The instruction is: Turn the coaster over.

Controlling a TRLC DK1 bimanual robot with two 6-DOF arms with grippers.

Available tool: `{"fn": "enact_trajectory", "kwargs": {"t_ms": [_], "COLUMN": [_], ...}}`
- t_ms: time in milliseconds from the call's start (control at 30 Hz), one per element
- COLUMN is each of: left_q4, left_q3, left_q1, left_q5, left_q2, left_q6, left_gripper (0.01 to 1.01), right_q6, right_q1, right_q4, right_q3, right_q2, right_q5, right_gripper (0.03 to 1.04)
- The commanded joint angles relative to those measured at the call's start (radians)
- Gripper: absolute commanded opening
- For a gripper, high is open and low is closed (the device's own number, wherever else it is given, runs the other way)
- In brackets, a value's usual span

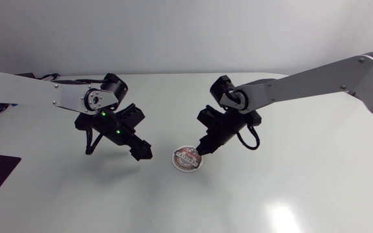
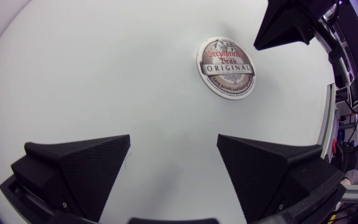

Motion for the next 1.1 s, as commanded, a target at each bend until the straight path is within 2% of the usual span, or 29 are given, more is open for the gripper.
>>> {"fn": "enact_trajectory", "kwargs": {"t_ms": [0, 233, 500, 667, 767, 1067], "left_q4": [-0.017, -0.081, -0.156, -0.285, -0.308, -0.308], "left_q3": [0.039, 0.105, 0.151, 0.246, 0.283, 0.288], "left_q1": [0.001, -0.001, 0.027, 0.039, 0.038, 0.056], "left_q5": [0.016, 0.027, 0.071, 0.139, 0.146, 0.145], "left_q2": [0.029, 0.086, 0.136, 0.236, 0.279, 0.256], "left_q6": [0.015, 0.019, 0.029, 0.062, 0.062, 0.057], "left_gripper": [0.982, 0.982, 0.982, 0.982, 0.982, 0.982], "right_q6": [-0.021, -0.018, 0.008, 0.011, 0.015, -0.020], "right_q1": [0.009, 0.026, 0.103, 0.144, 0.153, 0.058], "right_q4": [0.006, 0.001, -0.070, -0.086, -0.089, -0.099], "right_q3": [0.031, 0.094, 0.192, 0.222, 0.235, 0.170], "right_q2": [0.072, 0.189, 0.215, 0.217, 0.220, 0.129], "right_q5": [0.000, -0.006, -0.049, -0.053, -0.056, -0.035], "right_gripper": [0.05, 0.05, 0.05, 0.05, 0.05, 0.05]}}
